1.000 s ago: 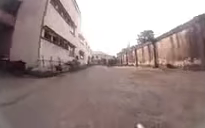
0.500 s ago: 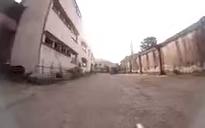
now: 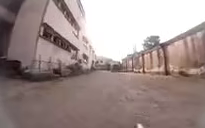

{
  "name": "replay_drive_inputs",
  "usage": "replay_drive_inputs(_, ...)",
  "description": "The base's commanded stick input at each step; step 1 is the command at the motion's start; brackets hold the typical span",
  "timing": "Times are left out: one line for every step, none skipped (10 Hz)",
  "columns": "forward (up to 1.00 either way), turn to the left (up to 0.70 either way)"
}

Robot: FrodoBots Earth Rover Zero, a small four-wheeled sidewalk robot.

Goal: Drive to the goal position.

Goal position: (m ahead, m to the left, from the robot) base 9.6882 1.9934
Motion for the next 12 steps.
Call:
replay_drive_inputs(1.0, 0.0)
replay_drive_inputs(1.0, 0.0)
replay_drive_inputs(1.0, 0.0)
replay_drive_inputs(1.0, 0.0)
replay_drive_inputs(1.0, 0.0)
replay_drive_inputs(1.0, 0.0)
replay_drive_inputs(1.0, 0.0)
replay_drive_inputs(1.0, 0.0)
replay_drive_inputs(1.0, 0.0)
replay_drive_inputs(1.0, 0.0)
replay_drive_inputs(1.0, 0.0)
replay_drive_inputs(1.0, 0.0)
